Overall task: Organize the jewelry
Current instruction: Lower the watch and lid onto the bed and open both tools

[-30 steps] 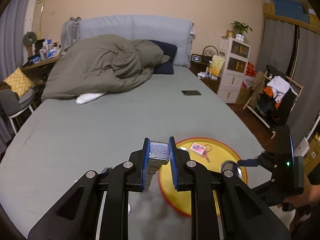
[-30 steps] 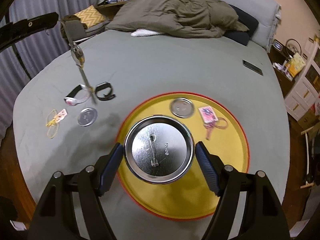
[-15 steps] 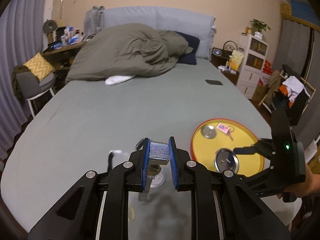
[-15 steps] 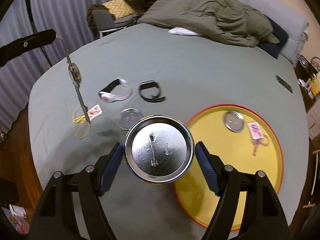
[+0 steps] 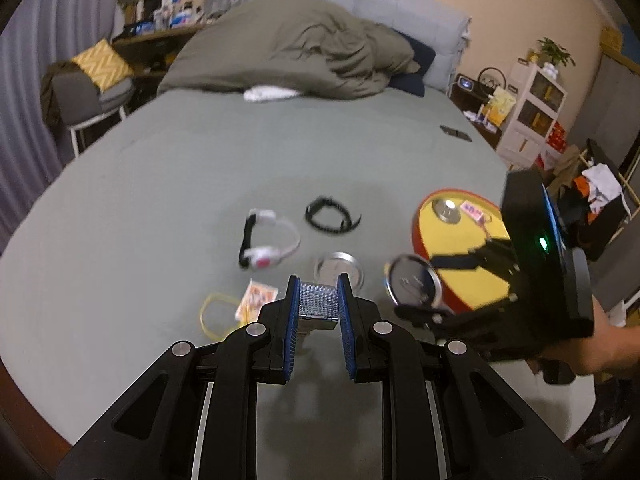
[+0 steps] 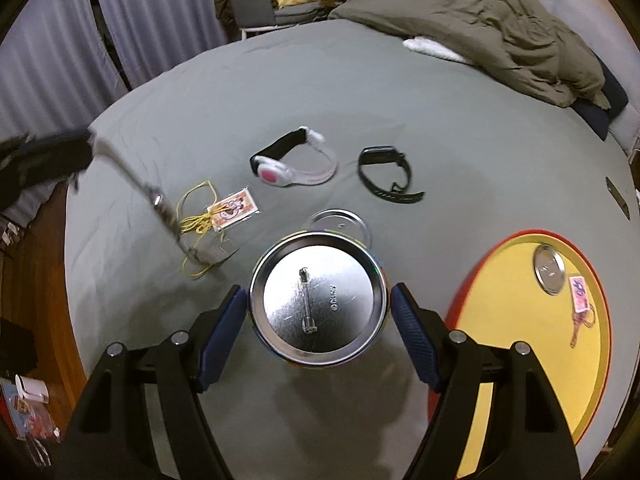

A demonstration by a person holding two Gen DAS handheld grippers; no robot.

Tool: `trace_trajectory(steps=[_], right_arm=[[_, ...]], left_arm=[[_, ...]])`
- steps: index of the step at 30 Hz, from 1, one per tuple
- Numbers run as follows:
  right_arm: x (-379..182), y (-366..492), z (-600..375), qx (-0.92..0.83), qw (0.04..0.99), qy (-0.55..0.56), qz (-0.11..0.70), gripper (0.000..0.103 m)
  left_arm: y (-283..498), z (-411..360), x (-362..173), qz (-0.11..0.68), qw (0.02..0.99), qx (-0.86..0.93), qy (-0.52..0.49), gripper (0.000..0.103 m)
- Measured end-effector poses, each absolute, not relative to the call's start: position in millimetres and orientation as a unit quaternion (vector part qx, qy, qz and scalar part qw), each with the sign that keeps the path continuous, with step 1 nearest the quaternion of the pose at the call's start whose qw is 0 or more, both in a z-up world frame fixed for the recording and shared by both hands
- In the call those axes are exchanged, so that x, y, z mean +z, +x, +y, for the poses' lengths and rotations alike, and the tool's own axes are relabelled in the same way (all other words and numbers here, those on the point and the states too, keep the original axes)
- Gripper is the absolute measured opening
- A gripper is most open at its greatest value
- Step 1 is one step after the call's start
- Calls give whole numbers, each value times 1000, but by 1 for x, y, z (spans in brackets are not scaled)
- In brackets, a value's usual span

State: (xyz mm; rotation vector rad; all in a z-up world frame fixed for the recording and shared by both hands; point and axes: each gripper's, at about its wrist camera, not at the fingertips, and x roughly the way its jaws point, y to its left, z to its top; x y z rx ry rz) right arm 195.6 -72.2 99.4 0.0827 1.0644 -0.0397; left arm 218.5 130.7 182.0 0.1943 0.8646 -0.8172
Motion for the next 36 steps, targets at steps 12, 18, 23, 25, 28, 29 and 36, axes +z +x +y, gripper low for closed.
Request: trace_trajectory(steps=[12, 18, 23, 25, 28, 29, 36], right_arm=[[52, 210, -57, -8, 837, 35, 546, 70], [35, 216, -59, -12, 827, 38, 560, 70], [26, 219, -62, -15, 822, 45, 567, 70], [23, 220, -63, -17, 821, 48, 569, 70], [18, 222, -64, -20, 819, 52, 571, 70], [17, 222, -64, -22, 818, 54, 572, 70], [5, 224, -64, -27, 812, 55, 581, 70]], left_arm=[[218, 138, 127, 463, 799, -375, 90, 18], [230, 125, 103, 467, 793, -378, 96, 18], [246, 113, 86, 470, 791, -379, 96, 18], [252, 109, 79, 473, 791, -377, 93, 18], [261, 104, 66, 478, 789, -376, 88, 18], [263, 103, 62, 480, 788, -375, 88, 18], [269, 93, 39, 483, 783, -379, 98, 18]])
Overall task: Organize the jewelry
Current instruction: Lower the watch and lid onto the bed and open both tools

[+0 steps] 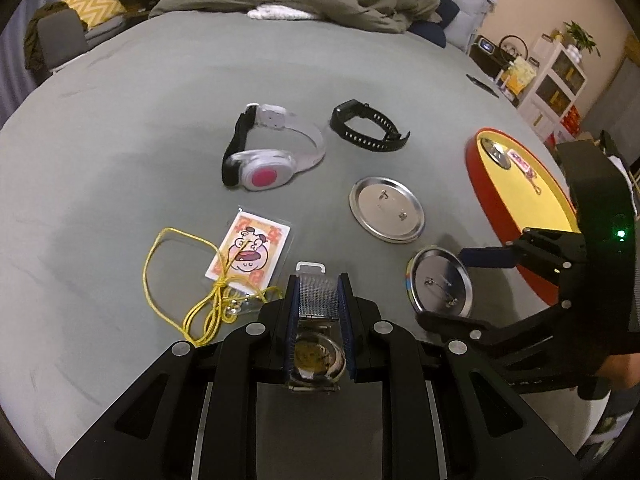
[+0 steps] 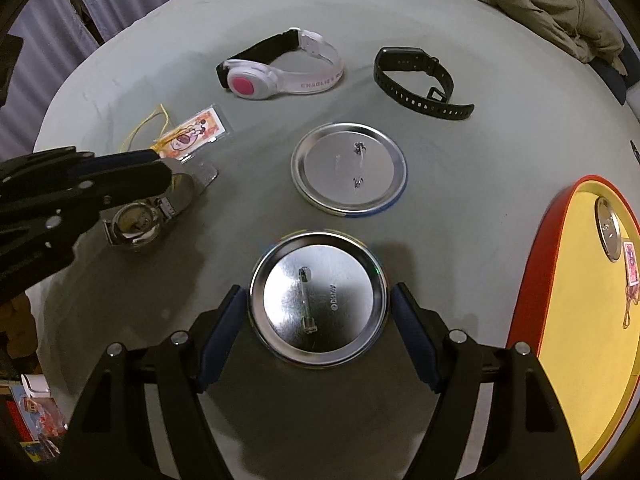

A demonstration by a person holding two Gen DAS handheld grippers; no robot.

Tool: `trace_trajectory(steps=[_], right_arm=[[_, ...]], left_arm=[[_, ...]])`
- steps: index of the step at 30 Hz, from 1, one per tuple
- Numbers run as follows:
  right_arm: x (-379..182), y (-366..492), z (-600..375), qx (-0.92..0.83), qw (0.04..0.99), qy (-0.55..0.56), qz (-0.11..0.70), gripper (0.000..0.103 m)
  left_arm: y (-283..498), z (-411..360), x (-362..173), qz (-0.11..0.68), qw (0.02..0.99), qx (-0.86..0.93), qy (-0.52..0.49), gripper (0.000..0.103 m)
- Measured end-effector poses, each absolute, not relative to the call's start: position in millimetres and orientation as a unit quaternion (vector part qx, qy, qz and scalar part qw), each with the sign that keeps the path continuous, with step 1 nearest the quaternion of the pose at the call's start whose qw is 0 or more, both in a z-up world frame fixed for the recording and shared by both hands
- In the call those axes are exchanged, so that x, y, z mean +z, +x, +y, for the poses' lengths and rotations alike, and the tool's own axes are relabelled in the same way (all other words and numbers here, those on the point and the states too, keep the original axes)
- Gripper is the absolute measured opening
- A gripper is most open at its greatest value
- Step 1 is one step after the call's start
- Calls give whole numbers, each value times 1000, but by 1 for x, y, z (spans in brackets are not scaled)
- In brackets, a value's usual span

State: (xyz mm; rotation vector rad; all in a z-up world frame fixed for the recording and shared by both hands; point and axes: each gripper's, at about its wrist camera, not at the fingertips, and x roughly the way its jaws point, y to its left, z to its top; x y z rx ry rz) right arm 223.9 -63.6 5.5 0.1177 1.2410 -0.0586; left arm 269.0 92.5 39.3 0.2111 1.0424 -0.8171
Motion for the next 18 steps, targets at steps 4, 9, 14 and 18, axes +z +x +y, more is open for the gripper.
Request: trace_trajectory(steps=[4, 9, 14, 18], right_arm=[[2, 225, -63, -31, 809, 56, 584, 70], [0, 229, -62, -32, 809, 57, 585, 75], [-2, 232, -62, -41, 806, 56, 587, 87], [-2, 232, -68, -36, 807, 68, 585, 89]], left_arm=[[266, 91, 26, 493, 778, -373, 113, 27], [257, 93, 17, 492, 774, -376, 132, 45], [250, 92, 17, 485, 773, -381, 149, 57], [250, 92, 24, 478, 778, -382, 145, 61]])
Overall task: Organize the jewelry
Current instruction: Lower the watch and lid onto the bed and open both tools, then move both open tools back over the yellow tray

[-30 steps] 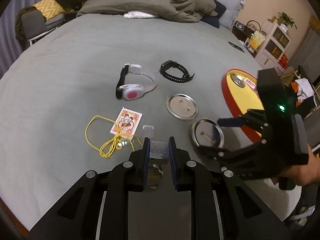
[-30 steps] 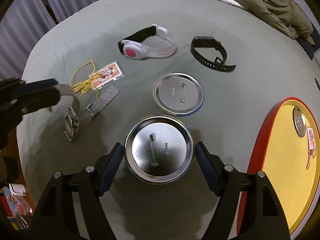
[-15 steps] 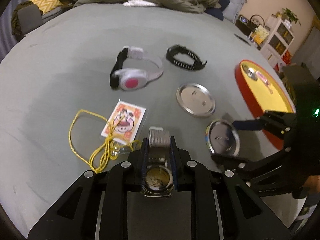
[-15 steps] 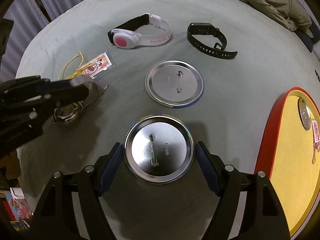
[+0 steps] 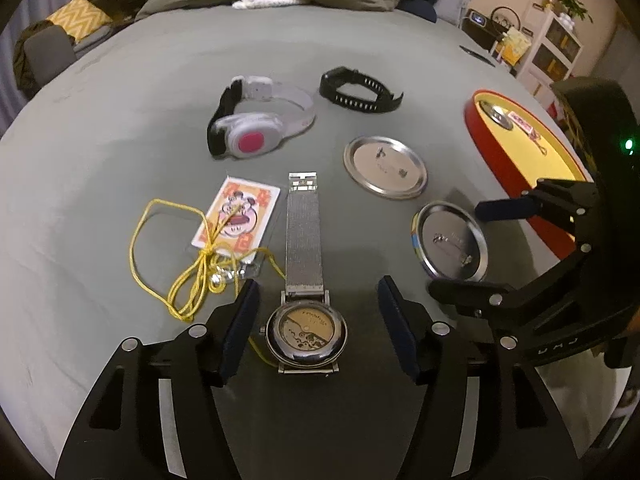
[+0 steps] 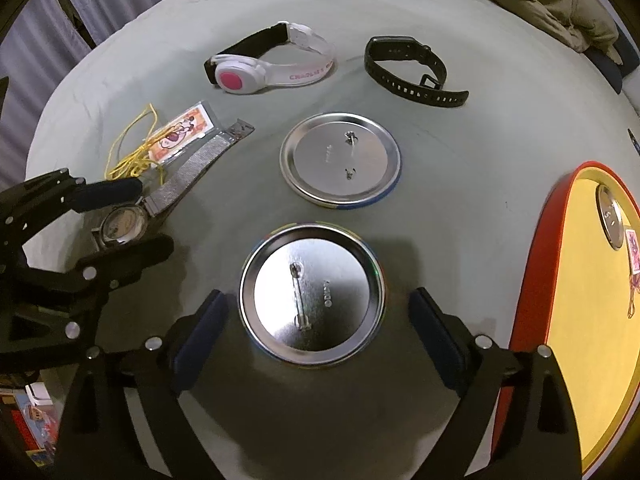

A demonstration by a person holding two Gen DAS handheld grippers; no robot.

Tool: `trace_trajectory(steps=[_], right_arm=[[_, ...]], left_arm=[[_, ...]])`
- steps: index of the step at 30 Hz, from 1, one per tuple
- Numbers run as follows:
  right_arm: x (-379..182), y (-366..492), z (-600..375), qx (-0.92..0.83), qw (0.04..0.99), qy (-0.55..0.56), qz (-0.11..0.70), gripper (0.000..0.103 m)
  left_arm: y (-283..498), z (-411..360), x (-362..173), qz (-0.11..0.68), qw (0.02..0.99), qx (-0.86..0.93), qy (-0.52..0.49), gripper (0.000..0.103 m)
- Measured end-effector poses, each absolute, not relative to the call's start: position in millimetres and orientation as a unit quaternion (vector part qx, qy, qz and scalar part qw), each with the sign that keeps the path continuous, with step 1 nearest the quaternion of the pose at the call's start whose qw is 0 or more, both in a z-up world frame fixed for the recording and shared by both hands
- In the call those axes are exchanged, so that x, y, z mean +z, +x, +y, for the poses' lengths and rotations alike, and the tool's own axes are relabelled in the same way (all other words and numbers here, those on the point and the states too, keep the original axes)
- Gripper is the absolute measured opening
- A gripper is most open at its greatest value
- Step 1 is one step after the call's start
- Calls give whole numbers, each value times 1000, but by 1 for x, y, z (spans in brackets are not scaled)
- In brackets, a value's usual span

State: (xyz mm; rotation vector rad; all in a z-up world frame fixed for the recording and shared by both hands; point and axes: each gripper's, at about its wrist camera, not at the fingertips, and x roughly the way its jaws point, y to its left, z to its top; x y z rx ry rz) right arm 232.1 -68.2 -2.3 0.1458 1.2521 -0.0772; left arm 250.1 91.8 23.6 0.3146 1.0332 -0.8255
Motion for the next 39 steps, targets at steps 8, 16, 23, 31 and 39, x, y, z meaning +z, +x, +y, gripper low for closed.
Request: trace_trajectory(steps=[8, 16, 23, 31, 39], right_arm=[[15, 222, -80, -45, 818, 76, 568, 89], [40, 220, -107, -76, 827, 79, 551, 88], [56, 197, -170, -118, 827, 111, 539, 89], [63, 163, -242, -183, 817, 140, 529, 89], [58, 122, -323, -245, 799, 195, 514, 89]], left_arm=[[244, 80, 55, 446, 794, -386, 151, 80], [245, 43, 89, 425, 806, -389, 133, 97], [244, -7, 102, 419, 804, -404, 127, 97], [227, -83, 102, 415, 783, -443, 137, 97], [208, -162, 90, 412, 757, -484, 154, 97]])
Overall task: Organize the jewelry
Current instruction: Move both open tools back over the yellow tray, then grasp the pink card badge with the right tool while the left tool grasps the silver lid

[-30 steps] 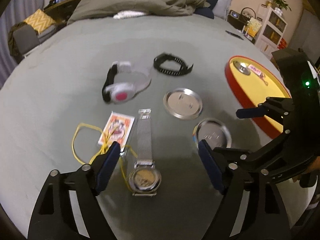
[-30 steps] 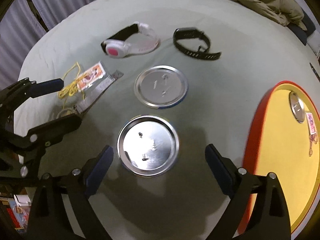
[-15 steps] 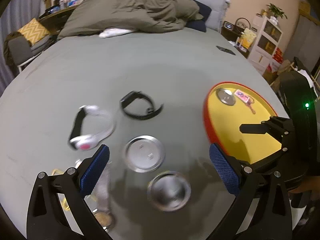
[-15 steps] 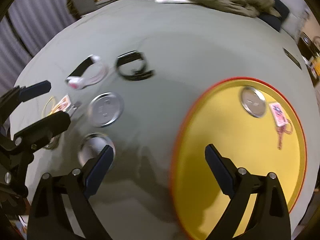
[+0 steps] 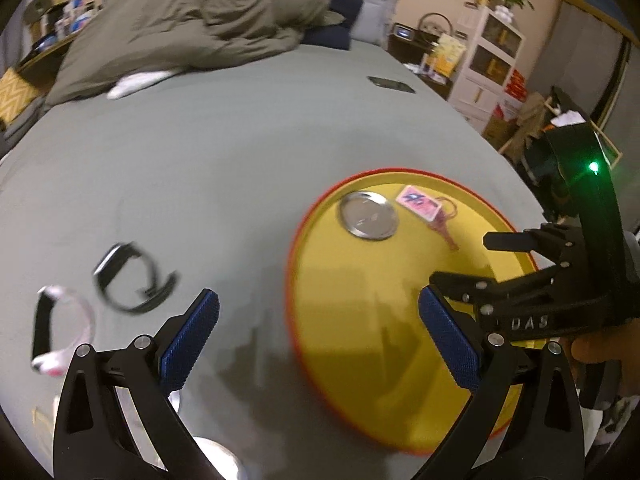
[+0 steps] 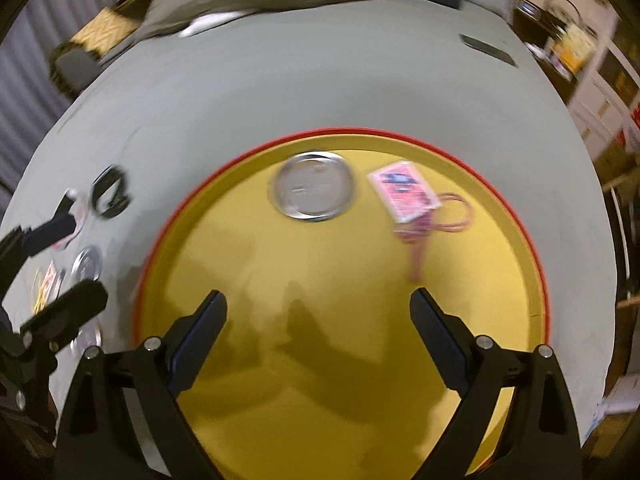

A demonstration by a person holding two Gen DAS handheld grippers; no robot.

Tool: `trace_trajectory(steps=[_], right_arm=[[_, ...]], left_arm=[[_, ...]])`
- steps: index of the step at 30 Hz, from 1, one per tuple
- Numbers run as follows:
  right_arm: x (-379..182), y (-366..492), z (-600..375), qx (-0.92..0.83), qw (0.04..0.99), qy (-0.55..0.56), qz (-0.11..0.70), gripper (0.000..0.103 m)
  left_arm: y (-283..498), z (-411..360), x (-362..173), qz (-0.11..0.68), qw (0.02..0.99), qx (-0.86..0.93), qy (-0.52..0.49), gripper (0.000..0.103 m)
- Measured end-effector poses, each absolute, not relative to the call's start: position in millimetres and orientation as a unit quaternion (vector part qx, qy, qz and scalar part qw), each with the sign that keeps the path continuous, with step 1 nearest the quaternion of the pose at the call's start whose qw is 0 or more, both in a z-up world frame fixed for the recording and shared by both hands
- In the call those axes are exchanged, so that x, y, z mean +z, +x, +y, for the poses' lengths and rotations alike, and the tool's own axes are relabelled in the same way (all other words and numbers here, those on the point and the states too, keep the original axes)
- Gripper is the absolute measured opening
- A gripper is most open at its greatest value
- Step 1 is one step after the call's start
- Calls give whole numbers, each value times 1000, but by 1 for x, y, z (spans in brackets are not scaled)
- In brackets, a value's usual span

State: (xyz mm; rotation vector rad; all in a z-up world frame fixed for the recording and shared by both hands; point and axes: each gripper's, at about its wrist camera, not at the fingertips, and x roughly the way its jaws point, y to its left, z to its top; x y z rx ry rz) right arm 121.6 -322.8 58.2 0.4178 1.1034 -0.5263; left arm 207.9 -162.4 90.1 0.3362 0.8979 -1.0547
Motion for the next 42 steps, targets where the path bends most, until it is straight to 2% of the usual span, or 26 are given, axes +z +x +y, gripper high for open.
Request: trace_trajectory(steps=[8, 18, 34, 36, 38, 42], right_arm=[[37, 104, -390, -278, 779, 244, 505, 89], [16, 109, -423, -281, 768, 254, 516, 89], [11, 106, -422, -270, 792, 177, 518, 88], [12, 104, -420, -266, 794, 175, 517, 86], [14, 99, -420, -265, 798, 170, 514, 74], [17, 103, -420, -262, 801, 166, 512, 63]], left_arm=[[209, -222, 69, 411, 740, -502, 178, 97], [217, -278, 41, 434, 714, -513, 195, 97], [217, -302, 12, 444, 702, -508, 229, 97], [213, -304, 11, 442, 703, -503, 239, 97], [209, -308, 9, 437, 706, -494, 258, 97], [203, -314, 5, 430, 711, -482, 280, 97]])
